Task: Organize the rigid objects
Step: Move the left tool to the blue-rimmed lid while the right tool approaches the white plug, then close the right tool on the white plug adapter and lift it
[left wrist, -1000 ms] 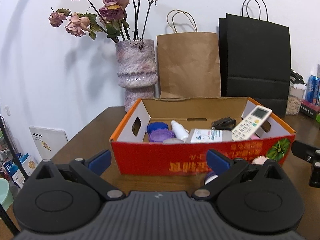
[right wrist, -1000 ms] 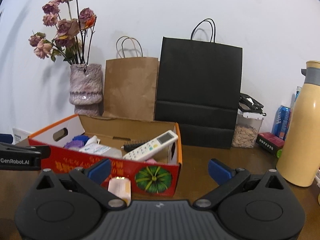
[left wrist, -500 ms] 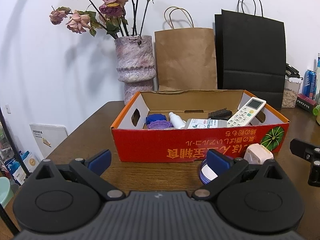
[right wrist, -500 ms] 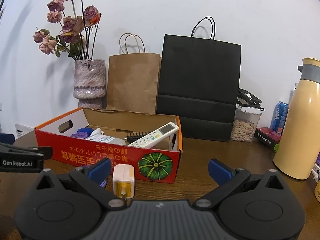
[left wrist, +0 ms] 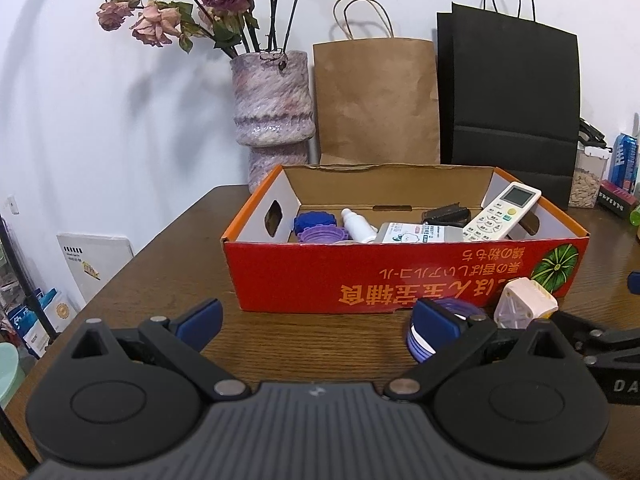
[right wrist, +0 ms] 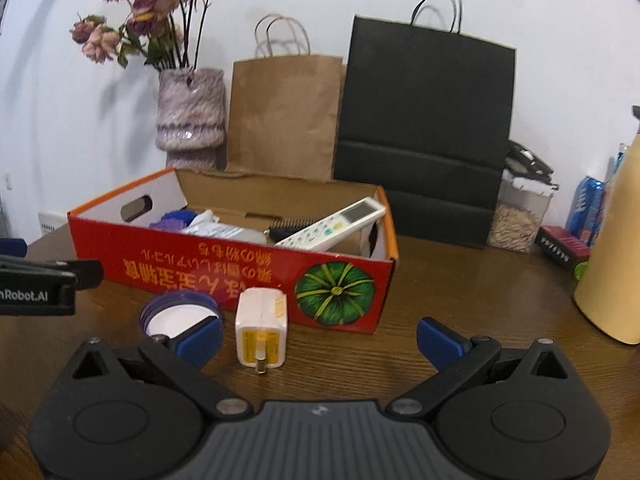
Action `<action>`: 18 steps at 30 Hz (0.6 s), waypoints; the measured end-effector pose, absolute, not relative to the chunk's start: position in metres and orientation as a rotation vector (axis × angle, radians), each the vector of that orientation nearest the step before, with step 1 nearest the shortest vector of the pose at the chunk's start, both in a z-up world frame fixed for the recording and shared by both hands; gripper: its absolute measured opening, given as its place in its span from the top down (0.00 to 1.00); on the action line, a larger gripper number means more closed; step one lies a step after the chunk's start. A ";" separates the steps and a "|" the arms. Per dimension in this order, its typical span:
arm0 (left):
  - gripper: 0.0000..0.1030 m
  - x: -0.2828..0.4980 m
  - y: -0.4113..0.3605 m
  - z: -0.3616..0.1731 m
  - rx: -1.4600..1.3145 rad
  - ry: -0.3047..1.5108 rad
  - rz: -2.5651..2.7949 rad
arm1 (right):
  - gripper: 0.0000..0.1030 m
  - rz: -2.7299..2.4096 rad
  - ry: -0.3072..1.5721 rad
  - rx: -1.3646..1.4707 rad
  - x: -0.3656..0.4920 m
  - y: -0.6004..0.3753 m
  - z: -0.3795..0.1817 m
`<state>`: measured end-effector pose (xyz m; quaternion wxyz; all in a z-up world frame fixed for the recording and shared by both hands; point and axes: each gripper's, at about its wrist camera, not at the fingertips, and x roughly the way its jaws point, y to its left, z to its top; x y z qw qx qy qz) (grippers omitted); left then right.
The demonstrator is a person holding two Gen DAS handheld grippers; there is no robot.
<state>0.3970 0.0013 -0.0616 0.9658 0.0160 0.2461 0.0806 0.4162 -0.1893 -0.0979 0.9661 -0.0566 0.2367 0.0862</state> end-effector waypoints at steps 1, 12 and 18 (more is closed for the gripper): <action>0.00 0.397 0.002 -0.062 0.032 0.499 0.165 | 0.00 0.177 0.485 -0.115 0.419 -0.188 -0.099; 0.00 0.406 0.009 -0.065 0.010 0.518 0.190 | 0.12 0.195 0.555 -0.110 0.452 -0.170 -0.109; 0.00 0.406 0.008 -0.066 0.014 0.520 0.191 | 0.39 0.205 0.606 -0.079 0.470 -0.168 -0.116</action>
